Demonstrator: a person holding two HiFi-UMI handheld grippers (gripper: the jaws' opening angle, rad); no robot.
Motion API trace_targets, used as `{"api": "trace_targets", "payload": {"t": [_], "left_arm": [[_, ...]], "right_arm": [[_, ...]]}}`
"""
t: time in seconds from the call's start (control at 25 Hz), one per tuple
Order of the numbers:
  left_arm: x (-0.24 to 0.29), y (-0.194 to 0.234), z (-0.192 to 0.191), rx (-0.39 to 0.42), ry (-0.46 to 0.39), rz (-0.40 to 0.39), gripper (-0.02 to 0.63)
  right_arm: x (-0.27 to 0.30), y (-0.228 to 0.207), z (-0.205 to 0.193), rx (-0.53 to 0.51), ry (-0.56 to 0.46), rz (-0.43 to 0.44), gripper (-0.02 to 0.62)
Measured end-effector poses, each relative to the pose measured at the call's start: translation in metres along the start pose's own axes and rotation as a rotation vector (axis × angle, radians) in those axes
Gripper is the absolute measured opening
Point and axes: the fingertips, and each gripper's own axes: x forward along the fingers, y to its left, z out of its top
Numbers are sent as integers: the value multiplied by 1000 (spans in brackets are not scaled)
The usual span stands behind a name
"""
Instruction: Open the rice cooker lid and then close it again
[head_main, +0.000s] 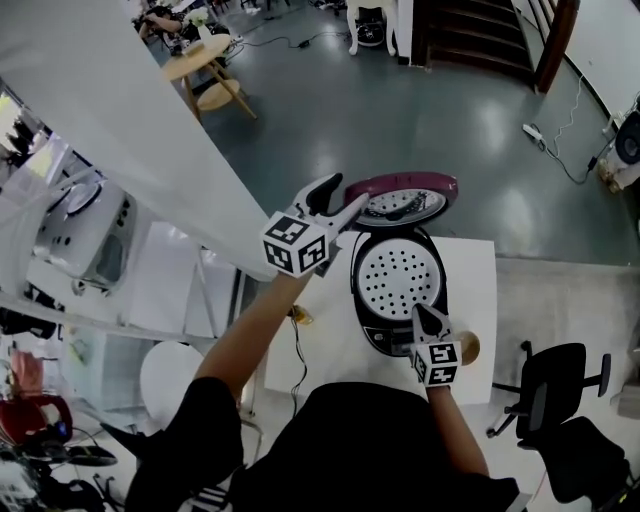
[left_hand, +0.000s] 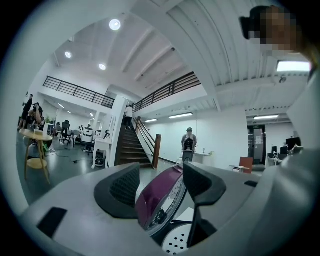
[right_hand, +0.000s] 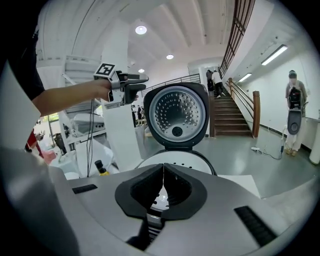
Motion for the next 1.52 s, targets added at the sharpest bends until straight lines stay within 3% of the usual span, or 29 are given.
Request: {"api": "trace_targets", "payload": {"t": [0.72,1.0,1.52], "left_arm": [[50,18,-21,-6,107,-85,241],[50,9,-21,24,131,-120,184],[39,-11,-28,68,173,-169,179]], "right_arm": [[4,-8,-16,7,47,-20,0],[3,-6,-15,13,39,-11,0],[-7,1,-19,51,20,11,0]]}}
